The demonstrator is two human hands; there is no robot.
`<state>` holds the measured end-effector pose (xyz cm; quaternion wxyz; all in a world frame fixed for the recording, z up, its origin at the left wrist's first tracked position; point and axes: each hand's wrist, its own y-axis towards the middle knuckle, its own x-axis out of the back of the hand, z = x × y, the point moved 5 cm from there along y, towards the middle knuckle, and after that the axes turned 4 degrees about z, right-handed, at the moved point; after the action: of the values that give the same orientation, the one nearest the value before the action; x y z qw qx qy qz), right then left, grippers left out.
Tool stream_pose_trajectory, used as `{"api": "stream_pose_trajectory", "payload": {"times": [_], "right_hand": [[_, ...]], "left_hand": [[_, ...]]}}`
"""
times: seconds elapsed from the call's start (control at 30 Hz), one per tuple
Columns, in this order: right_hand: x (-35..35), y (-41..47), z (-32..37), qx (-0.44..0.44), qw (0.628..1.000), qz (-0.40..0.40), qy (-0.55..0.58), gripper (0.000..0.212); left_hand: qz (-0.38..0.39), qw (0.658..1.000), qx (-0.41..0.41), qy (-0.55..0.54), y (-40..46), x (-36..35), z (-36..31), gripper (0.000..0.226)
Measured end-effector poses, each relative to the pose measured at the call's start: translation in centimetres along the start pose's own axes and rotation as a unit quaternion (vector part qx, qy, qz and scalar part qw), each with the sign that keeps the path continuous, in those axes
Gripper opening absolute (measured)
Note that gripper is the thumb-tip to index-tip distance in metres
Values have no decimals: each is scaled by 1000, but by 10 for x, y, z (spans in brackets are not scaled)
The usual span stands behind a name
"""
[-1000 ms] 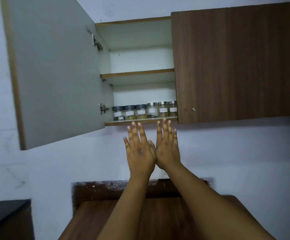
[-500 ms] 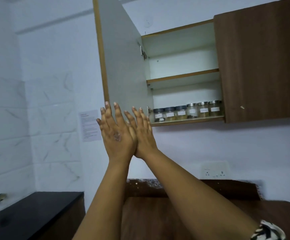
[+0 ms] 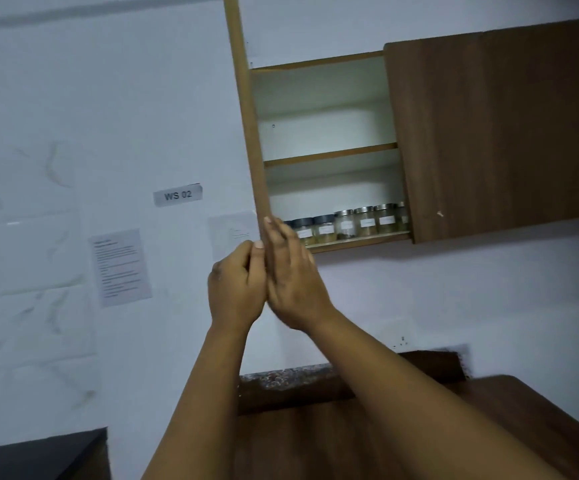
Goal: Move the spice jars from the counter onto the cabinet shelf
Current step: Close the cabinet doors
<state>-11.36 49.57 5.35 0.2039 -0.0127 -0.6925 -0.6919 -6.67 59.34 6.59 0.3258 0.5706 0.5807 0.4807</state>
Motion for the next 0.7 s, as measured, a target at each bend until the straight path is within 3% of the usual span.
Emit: {"api": "stream_pose_trajectory", "payload": {"times": [0.2,0.3,0.43,0.7], "right_hand": [[74,-30,-101,-33,988,-49,-141,59],[101,-42,-161,-69,968,-36,-238,60],[113,-53,-248,-91,954,10,-285,63],[95,-45,-435,-64,937,147,-312,66]], "left_hand": [[83,990,-96,-55,-4,-109,-38,21],[156,981,-104,-43,-13,-183,-43,41],[243,963,-115,7,-9,-282,-41,49],[157,976,-104,111,14,-461,-13,52]]}}
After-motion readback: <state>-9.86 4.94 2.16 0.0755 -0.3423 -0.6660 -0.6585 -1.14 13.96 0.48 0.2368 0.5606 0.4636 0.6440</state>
